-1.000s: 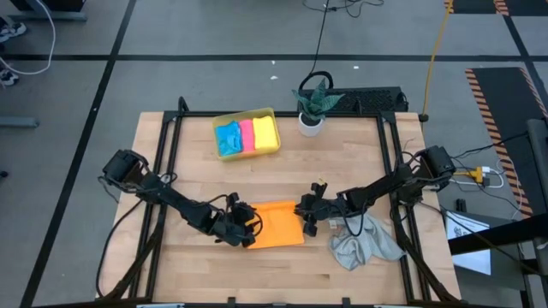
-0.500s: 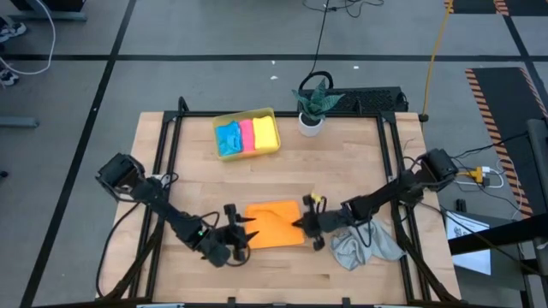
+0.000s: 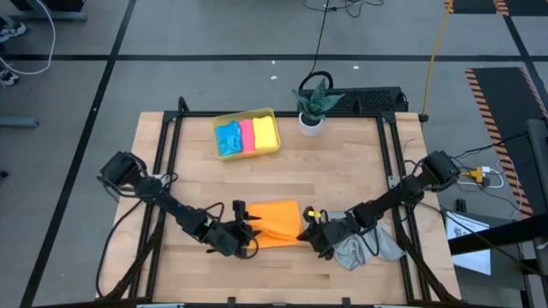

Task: Fold microfiber towels
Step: Fold the orange microfiber cloth

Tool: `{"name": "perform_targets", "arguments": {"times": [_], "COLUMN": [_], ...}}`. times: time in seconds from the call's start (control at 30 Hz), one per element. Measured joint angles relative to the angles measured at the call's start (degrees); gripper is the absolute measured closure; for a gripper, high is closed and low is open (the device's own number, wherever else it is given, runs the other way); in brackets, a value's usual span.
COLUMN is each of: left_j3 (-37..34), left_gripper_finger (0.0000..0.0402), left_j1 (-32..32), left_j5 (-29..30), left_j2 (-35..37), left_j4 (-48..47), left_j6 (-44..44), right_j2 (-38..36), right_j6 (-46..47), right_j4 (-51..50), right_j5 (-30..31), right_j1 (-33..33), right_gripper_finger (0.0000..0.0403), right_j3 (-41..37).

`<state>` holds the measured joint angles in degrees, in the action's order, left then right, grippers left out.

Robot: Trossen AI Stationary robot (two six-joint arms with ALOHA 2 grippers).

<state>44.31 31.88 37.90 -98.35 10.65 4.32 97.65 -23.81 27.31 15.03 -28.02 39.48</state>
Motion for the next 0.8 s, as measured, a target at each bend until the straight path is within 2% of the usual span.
{"name": "perform_targets", "arguments": {"times": [0.23,0.3,0.53,0.8], "left_j3": [0.0,0.0,0.0,0.0], "left_gripper_finger": [0.0192,0.0192,0.0192,0.0192], "left_j1": [-1.2,-0.5,0.1,-3.0], "left_j5": [-10.5,-9.8,1.4,-1.7], "left_j2": [0.0,0.0,0.0,0.0], "left_j4": [-2.6,-4.3,-7.7,-4.8], "left_j6": [2.1,2.0,2.3,-0.9], "right_j2": [0.0,0.0,0.0,0.0], "right_j6": [1.6,2.6,3.0,2.9], "right_j4": [0.4,0.3,0.3,0.3], "right_j5": [0.1,0.1,0.1,-0.1], "right_j1": [1.7,1.9,1.9,1.8], "right_gripper_finger": [0.0401,0.0401,0.0401,0.0401], "right_j3": [0.0,0.0,0.0,0.0]}}
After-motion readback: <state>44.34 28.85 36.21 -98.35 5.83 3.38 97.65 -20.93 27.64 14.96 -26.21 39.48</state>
